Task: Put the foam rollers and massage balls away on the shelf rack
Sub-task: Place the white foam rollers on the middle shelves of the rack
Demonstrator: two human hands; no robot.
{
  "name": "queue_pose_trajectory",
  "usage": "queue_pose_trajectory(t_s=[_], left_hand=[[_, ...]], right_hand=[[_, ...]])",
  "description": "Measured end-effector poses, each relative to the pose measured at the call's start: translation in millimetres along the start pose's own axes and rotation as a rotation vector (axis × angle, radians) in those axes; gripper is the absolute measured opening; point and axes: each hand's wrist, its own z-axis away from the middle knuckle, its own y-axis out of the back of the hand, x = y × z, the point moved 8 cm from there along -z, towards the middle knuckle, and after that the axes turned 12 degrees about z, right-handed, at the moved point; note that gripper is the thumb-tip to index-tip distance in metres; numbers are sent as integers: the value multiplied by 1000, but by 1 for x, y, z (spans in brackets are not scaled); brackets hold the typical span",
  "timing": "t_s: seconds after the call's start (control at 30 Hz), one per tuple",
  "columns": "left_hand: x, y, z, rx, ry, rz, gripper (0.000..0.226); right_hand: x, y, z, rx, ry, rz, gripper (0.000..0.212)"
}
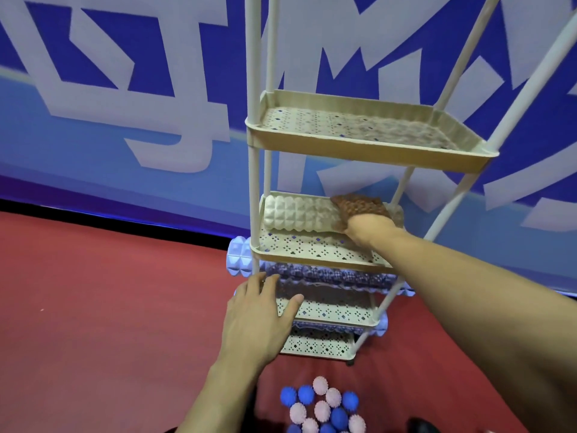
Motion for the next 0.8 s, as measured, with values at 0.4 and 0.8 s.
queue_pose_trajectory(t_s=[0.4,0.8], left_hand=[[14,-13,-4,-2,-29,79,66],[95,-63,6,-106,-212,94,67]], right_hand=[[4,-10,21,74,-71,-156,62],[76,-51,174,373,101,-143,46]])
